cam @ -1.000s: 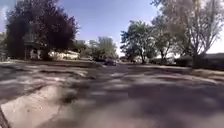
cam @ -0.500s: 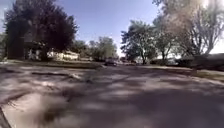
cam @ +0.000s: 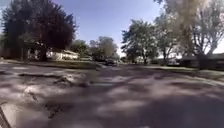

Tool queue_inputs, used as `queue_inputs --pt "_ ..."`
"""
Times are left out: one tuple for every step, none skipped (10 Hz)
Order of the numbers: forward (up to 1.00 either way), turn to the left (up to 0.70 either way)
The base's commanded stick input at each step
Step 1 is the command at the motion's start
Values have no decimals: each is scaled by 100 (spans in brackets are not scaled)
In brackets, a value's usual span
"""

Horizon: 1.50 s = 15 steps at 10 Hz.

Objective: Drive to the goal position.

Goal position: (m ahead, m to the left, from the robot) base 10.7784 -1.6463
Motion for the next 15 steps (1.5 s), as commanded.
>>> queue_inputs --pt "100 -35" --pt "100 -8" --pt "100 0" --pt "100 0" --pt "100 0" --pt "100 0" --pt "100 0" --pt "100 0" --pt "100 0" --pt "100 0" --pt "100 0" --pt "100 0" --pt "100 0" --pt "100 0" --pt "100 0"
